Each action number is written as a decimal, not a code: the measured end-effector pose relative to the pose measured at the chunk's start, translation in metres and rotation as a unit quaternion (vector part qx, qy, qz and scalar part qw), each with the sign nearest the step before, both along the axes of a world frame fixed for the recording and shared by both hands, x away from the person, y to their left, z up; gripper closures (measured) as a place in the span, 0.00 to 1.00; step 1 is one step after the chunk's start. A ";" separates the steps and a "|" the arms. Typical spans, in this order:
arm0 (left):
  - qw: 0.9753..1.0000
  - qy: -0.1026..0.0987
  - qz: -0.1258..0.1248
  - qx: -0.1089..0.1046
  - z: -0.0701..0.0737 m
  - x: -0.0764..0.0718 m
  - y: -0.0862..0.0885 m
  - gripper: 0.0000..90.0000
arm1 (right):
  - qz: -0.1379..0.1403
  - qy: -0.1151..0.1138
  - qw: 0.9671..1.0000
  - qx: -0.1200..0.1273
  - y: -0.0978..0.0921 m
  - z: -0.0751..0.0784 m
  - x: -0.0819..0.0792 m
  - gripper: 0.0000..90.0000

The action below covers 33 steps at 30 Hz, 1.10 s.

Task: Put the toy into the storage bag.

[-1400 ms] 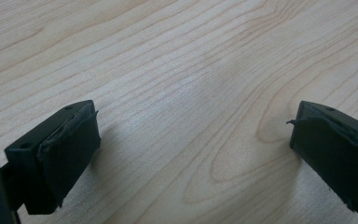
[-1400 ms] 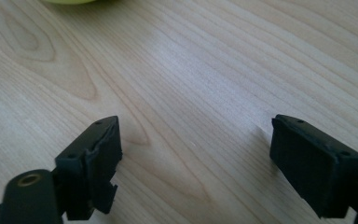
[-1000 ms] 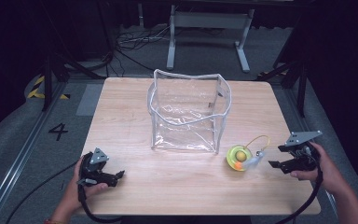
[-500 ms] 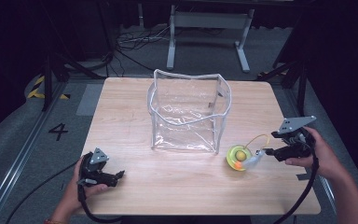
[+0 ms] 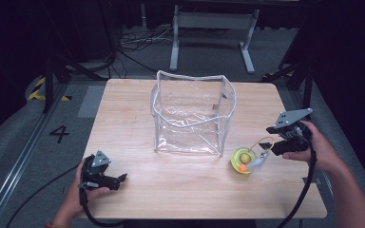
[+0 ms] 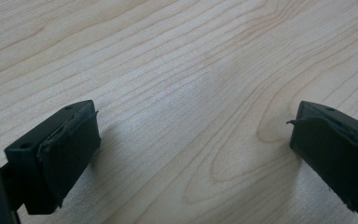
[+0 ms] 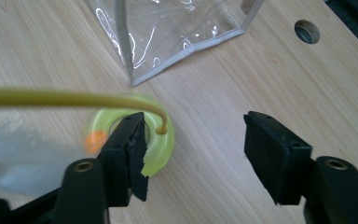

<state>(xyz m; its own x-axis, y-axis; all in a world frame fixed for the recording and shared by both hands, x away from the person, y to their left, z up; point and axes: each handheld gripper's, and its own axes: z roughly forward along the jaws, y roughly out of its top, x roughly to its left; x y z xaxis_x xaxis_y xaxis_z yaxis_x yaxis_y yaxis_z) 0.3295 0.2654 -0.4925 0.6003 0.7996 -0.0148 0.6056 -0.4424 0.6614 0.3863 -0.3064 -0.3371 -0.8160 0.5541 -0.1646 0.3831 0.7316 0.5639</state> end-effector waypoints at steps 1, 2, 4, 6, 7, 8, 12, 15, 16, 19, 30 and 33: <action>1.000 0.000 0.000 0.000 0.000 0.000 0.000 0.02 | 0.004 0.002 1.000 -0.002 0.002 0.000 0.001 0.47; 1.000 0.000 0.000 0.000 0.000 0.000 0.000 0.02 | 0.010 0.005 1.000 -0.004 0.004 0.000 0.001 0.47; 1.000 0.000 0.000 0.000 0.000 0.000 0.000 0.02 | 0.012 0.006 1.000 -0.006 0.006 -0.001 0.003 0.51; 1.000 0.000 0.000 0.000 0.000 0.000 0.000 0.02 | 0.011 0.011 1.000 -0.008 0.008 -0.001 0.004 0.55; 1.000 0.000 0.000 0.000 0.000 0.000 0.000 0.02 | 0.013 0.014 1.000 -0.010 0.009 -0.001 0.005 0.59; 1.000 0.000 0.000 0.000 0.000 0.000 0.000 0.02 | 0.013 0.018 1.000 -0.013 0.010 -0.001 0.006 0.61; 1.000 0.000 0.000 0.000 0.000 0.000 0.000 0.02 | 0.017 0.029 0.999 -0.017 0.013 -0.002 0.008 0.74; 1.000 0.000 0.000 0.000 0.000 0.000 0.000 0.02 | 0.028 0.029 0.999 -0.026 0.015 -0.002 0.007 0.86; 1.000 0.000 0.000 0.000 0.000 0.000 0.000 0.02 | 0.027 0.030 0.999 -0.027 0.016 -0.002 0.007 0.89; 1.000 0.000 0.000 0.000 0.000 0.000 0.000 0.02 | 0.027 0.032 0.999 -0.028 0.017 0.000 0.006 0.96; 1.000 0.000 0.000 0.000 0.000 0.000 0.000 0.02 | 0.032 0.047 0.998 -0.040 0.023 0.011 0.005 0.98; 1.000 0.000 0.000 0.000 0.000 0.000 0.000 0.02 | 0.026 0.043 0.998 -0.045 0.024 0.021 0.004 0.99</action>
